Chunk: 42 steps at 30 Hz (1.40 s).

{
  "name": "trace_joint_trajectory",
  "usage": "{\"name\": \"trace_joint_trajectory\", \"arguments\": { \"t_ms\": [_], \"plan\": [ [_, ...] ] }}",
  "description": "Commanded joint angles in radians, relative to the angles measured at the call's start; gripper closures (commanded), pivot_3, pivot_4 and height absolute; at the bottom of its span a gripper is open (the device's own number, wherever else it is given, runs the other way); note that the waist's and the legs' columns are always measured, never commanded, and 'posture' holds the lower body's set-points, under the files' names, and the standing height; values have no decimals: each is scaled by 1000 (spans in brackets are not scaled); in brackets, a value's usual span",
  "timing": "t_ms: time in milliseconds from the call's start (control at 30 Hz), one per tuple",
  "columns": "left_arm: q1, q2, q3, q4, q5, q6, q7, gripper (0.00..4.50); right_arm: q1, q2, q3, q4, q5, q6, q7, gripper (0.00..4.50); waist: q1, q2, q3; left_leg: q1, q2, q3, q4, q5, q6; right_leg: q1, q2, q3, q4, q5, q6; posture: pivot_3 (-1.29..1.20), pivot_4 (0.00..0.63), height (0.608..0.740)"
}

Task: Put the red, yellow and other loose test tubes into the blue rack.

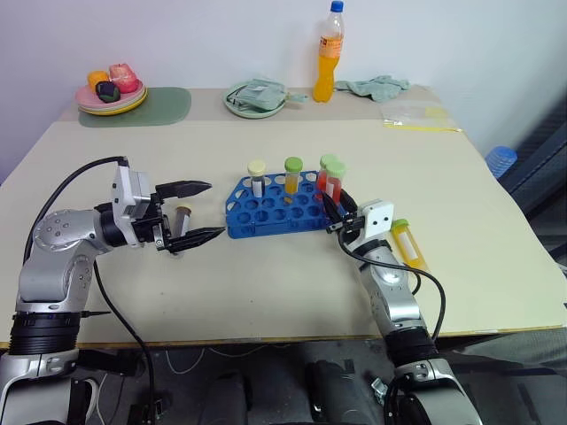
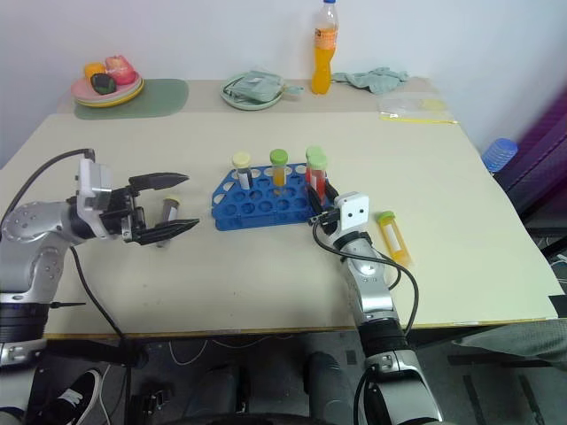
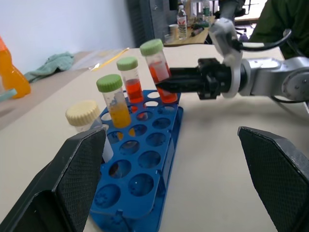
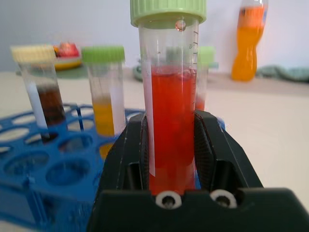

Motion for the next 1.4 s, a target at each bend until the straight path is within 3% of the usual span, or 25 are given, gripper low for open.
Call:
{"name": "trace_joint_trajectory", "arguments": {
  "t_ms": [33, 167, 200, 400, 700, 867, 1000, 1133, 1233, 1400],
  "plan": [
    [-23, 15, 17, -38, -20, 15, 11, 0, -17, 24, -21, 11, 19, -26, -8, 3707, 0, 0, 0, 0, 0, 0, 0, 0, 0, 0, 0, 0, 0, 0, 0, 0, 150, 740],
    [-27, 15, 19, -33, -18, 16, 9, 0, -4, 30, -28, 4, 50, -20, 29, 3707, -1, 0, 0, 0, 0, 0, 0, 0, 0, 0, 0, 0, 0, 0, 0, 0, 150, 740],
    [-27, 15, 20, -29, -18, 13, 8, 0, -2, 30, -30, -3, 53, -19, 32, 2700, -1, 0, 0, 0, 0, 0, 0, 0, 0, 0, 0, 0, 0, 0, 0, 0, 150, 740],
    [-19, 8, 22, -14, -16, -1, 1, 0, 12, 4, -32, -67, 44, 5, 42, 18, 0, 0, 0, 0, 0, 0, 0, 0, 0, 0, 0, 0, 0, 0, 0, 0, 150, 740],
    [15, -22, 4, -43, -12, -14, 11, 0, 138, -114, -83, -423, 92, 252, 32, 18, 3, 0, 0, 0, 0, 0, 0, 0, 0, 0, 0, 0, 0, 0, 0, 0, 150, 740],
    [17, -38, -8, -44, -5, -24, 17, 0, 194, -297, -147, -718, 225, 692, 49, 18, 4, 0, 0, 0, 0, 0, 0, 0, -1, 0, 0, 1, 0, 0, 0, 0, 150, 740],
    [9, -52, -21, -17, 7, -43, 5, 0, 140, -451, -250, -847, 368, 1080, 16, 18, 4, 0, 0, 0, -1, 0, 1, 0, 0, 1, 0, 1, 0, -1, -1, 0, 150, 740],
    [-5, -69, -34, 9, 11, -63, -6, 0, -9, -595, -352, -815, 498, 1500, 10, 18, 3, 1, 0, 1, -1, 0, 1, 0, 0, 1, 1, 2, 0, -1, -2, 0, 150, 740],
    [-21, -83, -48, 37, 15, -84, -18, 0, -149, -753, -316, -703, 571, 1806, 77, 18, 5, 1, 0, 1, -1, 0, 1, 0, 0, 1, 1, 2, -1, -1, -2, 0, 150, 740],
    [-30, -113, -61, 65, 29, -117, -22, 0, -239, -851, -182, -482, 573, 1877, 36, 18, 6, -1, -1, 0, -1, 0, 0, 0, 0, 1, 0, 1, -3, -2, -4, 0, 150, 740]
  ]
}}
